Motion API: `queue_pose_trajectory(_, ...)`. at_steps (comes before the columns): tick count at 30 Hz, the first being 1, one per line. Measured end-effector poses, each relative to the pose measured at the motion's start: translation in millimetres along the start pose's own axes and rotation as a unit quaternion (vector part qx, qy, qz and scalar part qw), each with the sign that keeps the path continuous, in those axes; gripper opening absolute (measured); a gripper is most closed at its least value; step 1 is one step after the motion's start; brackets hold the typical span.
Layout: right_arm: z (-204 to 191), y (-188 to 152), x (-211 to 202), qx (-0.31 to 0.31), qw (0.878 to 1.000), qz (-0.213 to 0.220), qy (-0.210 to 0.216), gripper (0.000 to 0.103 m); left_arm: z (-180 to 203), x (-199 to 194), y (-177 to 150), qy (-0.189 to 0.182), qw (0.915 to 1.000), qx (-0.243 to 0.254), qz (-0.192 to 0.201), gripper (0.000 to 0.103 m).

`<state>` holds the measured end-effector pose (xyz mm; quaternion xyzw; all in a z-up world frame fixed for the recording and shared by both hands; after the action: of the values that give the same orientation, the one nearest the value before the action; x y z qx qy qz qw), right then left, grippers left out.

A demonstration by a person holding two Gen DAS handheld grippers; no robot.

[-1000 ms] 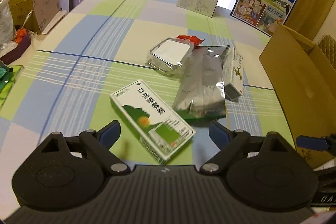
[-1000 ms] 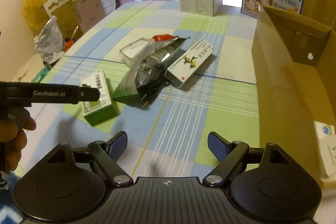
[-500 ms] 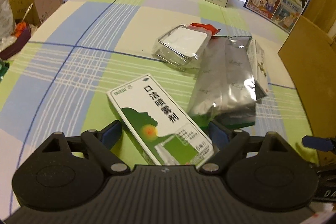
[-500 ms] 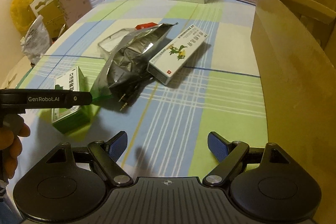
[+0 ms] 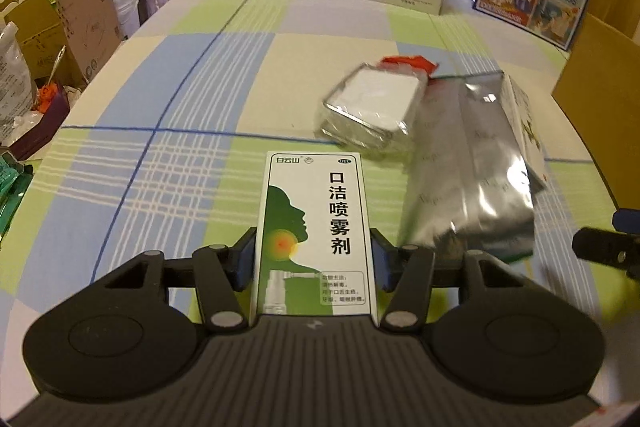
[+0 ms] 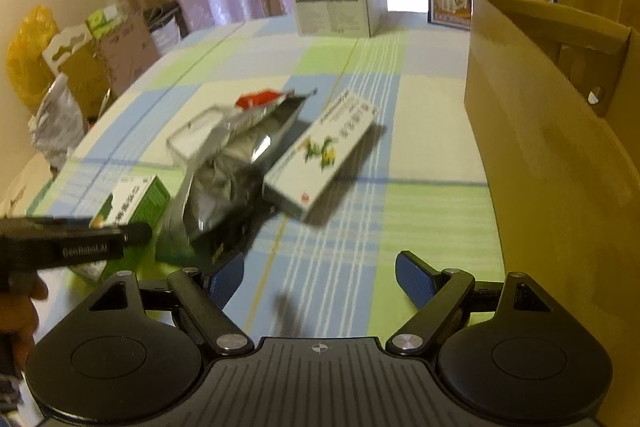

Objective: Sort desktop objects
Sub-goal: 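Grasp the green-and-white spray box with left tool while right tool grasps the white cream box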

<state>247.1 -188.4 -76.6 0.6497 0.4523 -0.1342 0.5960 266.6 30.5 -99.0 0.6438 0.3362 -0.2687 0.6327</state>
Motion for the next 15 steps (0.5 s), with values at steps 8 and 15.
queue_pose_trajectory(8,7.8,35.9,27.2,0.047,0.999,0.011,0.014,0.070,-2.5,5.8,8.4,-0.002,0.9999,-0.007,0.013,0.051)
queue_pose_trajectory(15,18.6,52.8,65.4,0.100,0.994,-0.025,0.028,0.062,-3.9,7.6,8.6,0.000,0.9998,-0.010,0.017,0.051)
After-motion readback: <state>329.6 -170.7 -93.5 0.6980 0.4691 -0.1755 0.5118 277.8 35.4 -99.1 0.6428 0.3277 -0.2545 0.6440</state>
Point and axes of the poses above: each gripper's, at about its wrist camera, not at the fingertips, and x roughly the way its jaws point, z to its right, y to its top, the point moved 2 cm from there along x, roughly the way its jaws point, and after that the axes turned 6 degrees about y, right-handed, at the moved point
